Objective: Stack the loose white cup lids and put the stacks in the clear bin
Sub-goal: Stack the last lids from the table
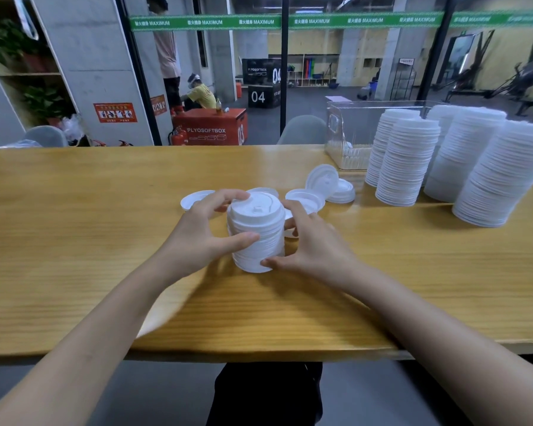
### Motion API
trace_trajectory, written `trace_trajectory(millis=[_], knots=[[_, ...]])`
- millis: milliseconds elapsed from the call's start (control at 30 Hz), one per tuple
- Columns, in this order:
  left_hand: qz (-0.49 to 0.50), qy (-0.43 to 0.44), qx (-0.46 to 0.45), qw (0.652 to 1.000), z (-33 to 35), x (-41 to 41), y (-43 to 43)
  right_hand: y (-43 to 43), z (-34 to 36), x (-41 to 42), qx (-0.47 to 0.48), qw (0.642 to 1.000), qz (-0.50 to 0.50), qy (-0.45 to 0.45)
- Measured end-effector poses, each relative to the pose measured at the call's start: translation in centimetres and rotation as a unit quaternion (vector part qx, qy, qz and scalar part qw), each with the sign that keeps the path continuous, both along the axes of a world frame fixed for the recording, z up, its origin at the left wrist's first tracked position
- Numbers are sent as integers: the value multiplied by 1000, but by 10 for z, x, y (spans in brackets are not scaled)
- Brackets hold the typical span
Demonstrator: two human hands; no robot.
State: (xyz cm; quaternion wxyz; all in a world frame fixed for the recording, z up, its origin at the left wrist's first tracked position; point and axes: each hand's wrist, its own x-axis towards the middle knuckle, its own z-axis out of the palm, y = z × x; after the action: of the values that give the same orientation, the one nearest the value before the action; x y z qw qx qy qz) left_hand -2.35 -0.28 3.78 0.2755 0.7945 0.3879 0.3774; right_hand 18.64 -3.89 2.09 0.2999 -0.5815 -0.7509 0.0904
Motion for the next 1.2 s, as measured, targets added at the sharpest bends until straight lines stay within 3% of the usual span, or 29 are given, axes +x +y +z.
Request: trace_trajectory(millis=[167, 367, 567, 800, 900, 967, 1033, 1133, 1200], knots=[[6, -20, -5, 1000, -2, -2, 6, 11, 7, 10, 6, 999, 12, -29], [-3, -47, -5, 999, -6, 2, 8, 31, 22, 50, -11, 999, 30, 25], [-6, -51, -5, 999, -8, 0, 7, 47, -6, 53, 7, 997, -1, -79], [-5, -47, -4, 999, -9, -1, 6, 41, -7, 47, 81, 989, -32, -122], [-4, -46, -4, 999, -10, -1, 5, 37, -1, 46, 91, 994, -53, -24], [-4, -47, -4, 999, -10, -1, 5, 34, 5, 48, 46, 985, -37, 161], [-4, -50, -3, 999, -11, -1, 5, 31, 12, 53, -35, 948, -35, 315], [-1, -55, -2, 999, -12, 0, 5, 31, 11, 68, -136, 926, -79, 343], [-1, -57, -3, 998, -12, 0, 6, 31, 6, 77, -126, 940, -113, 297]])
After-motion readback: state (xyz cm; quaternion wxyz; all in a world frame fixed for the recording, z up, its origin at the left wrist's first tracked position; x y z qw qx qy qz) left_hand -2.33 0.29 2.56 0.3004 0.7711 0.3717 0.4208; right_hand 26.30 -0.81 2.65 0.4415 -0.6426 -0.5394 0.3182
